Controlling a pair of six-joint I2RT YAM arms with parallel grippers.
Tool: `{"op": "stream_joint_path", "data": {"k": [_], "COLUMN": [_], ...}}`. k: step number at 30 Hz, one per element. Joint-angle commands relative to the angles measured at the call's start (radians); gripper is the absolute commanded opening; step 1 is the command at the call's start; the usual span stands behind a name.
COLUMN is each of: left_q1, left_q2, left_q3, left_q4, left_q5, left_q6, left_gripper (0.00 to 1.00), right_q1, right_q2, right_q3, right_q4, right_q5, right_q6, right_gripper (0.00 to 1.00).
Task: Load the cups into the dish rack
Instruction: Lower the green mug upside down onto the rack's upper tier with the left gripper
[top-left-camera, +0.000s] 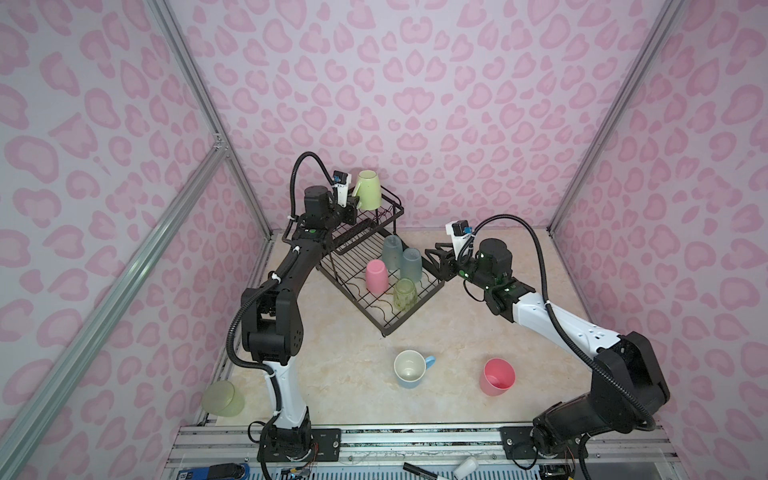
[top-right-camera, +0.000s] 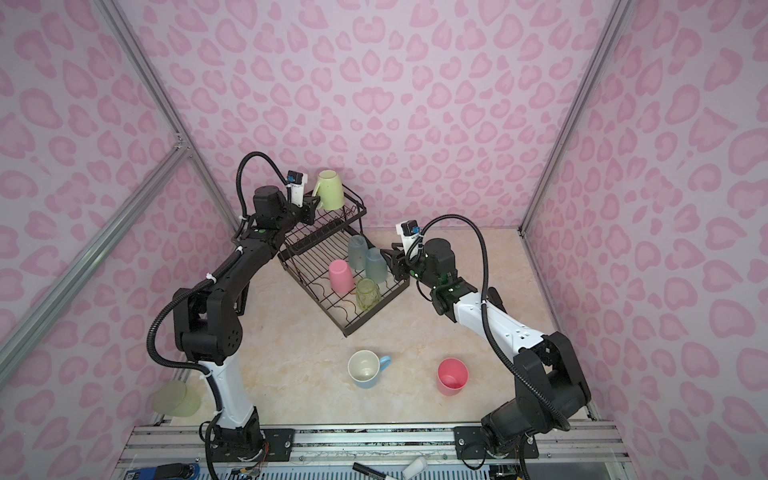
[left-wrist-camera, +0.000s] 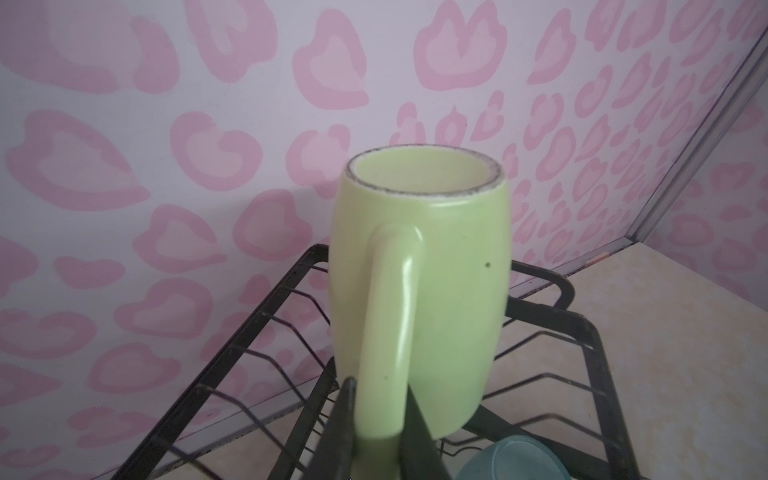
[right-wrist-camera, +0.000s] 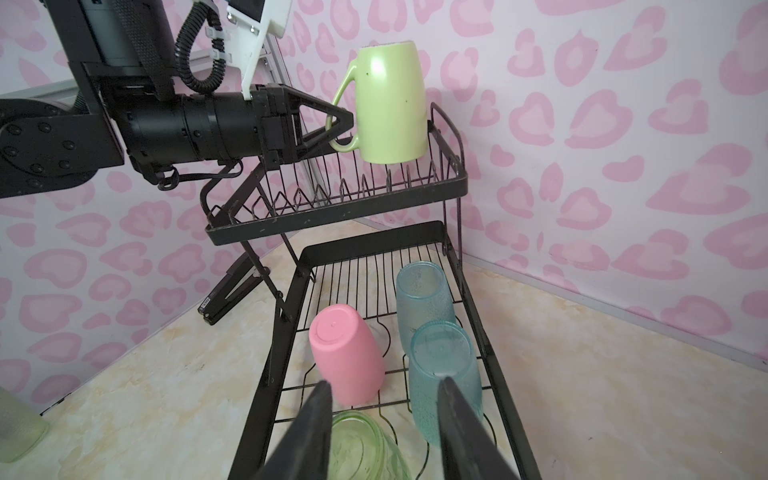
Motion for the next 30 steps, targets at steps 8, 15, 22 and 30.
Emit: {"op": "stream_joint_path", "data": {"k": [8, 15, 22, 30], "left_q1": [0.0, 0.0, 0.0, -0.001], "left_q2": [0.011, 0.008, 0.019, 0.029], "left_q3": [-0.001, -0.018, -0.014, -0.016], "left_q4": [0.035, 0.014, 0.0, -0.014], "left_q5": [0.031, 0.036, 0.04, 0.038], "left_q6": [0.013, 0.035, 0.039, 0.05], "left_gripper": [0.03, 0.04, 0.04, 0.09], "right_q1": [0.0, -0.005, -0.016, -0.021], "right_q2": [0.011, 0.018, 0.02, 0.02], "right_q3": [-0.004, -0.011, -0.018, -0.031], "right_q4": [0.022, 0.034, 0.049, 0.064], "right_q5": [-0.004, -0.013, -0.02, -0.021], "right_q6": [-0.015, -0.012, -0.005, 0.002], "right_gripper": [0.41, 0.42, 0.42, 0.42]}}
